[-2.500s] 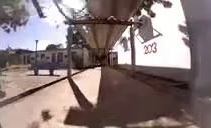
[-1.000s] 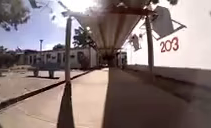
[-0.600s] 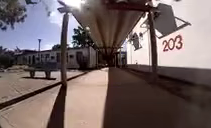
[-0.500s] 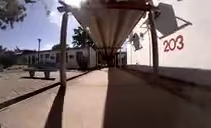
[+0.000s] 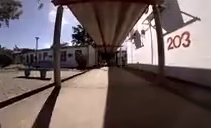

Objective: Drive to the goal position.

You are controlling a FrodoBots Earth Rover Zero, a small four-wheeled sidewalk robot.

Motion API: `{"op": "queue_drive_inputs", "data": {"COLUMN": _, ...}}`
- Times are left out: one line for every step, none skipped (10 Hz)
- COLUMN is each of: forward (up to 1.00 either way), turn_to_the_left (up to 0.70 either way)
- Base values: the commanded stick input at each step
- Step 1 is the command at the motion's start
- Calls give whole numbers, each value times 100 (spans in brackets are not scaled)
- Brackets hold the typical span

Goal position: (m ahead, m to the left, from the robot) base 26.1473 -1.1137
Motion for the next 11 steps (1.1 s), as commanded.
{"op": "queue_drive_inputs", "data": {"forward": 70, "turn_to_the_left": 0}}
{"op": "queue_drive_inputs", "data": {"forward": 70, "turn_to_the_left": 0}}
{"op": "queue_drive_inputs", "data": {"forward": 70, "turn_to_the_left": 0}}
{"op": "queue_drive_inputs", "data": {"forward": 70, "turn_to_the_left": 0}}
{"op": "queue_drive_inputs", "data": {"forward": 70, "turn_to_the_left": 0}}
{"op": "queue_drive_inputs", "data": {"forward": 70, "turn_to_the_left": 0}}
{"op": "queue_drive_inputs", "data": {"forward": 70, "turn_to_the_left": 0}}
{"op": "queue_drive_inputs", "data": {"forward": 70, "turn_to_the_left": 0}}
{"op": "queue_drive_inputs", "data": {"forward": 70, "turn_to_the_left": 0}}
{"op": "queue_drive_inputs", "data": {"forward": 70, "turn_to_the_left": 0}}
{"op": "queue_drive_inputs", "data": {"forward": 70, "turn_to_the_left": 0}}
